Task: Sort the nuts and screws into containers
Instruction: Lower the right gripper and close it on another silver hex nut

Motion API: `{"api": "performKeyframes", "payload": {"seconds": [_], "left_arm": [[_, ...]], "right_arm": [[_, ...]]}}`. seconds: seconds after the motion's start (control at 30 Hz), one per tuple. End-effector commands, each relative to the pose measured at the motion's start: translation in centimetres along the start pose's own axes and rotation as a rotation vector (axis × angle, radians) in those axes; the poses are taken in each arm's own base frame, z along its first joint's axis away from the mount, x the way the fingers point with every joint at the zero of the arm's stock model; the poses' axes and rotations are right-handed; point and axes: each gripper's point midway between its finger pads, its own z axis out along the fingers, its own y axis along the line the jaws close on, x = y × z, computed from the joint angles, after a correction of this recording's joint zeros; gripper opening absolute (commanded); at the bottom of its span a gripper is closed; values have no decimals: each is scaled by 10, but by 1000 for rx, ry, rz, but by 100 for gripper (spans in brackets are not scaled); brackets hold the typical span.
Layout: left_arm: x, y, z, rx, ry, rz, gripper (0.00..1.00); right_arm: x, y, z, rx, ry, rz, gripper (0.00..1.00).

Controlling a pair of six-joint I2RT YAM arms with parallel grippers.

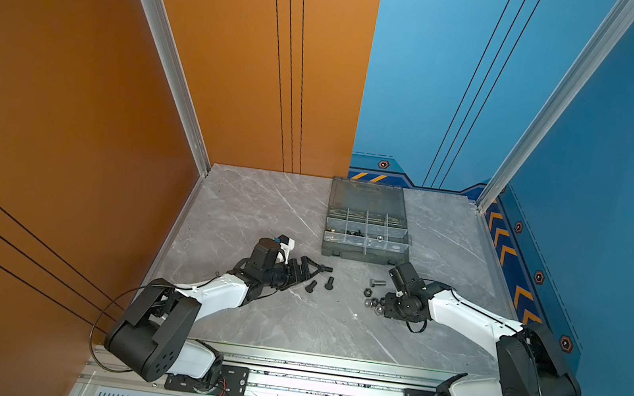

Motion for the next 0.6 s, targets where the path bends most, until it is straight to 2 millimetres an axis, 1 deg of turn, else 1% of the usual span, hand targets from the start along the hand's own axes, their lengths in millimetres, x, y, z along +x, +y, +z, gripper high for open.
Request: {"api": "performKeyframes", "payload": {"seconds": [0.0, 0.27, 0.4, 0.57], "left_arm": [[-8, -9, 1, 28, -3, 12, 98], [-8, -9, 0, 30, -4, 11, 98], [-8, -8, 0, 27, -3, 9, 98], [-8, -7, 1, 25, -1, 9, 98]], "right_arm": [[2, -1, 10, 34, 11, -11, 53], [5, 3, 19, 74, 36, -52, 48], [7, 2, 17, 87, 44, -62, 45], [8, 2, 12, 91, 39, -67, 45]]}}
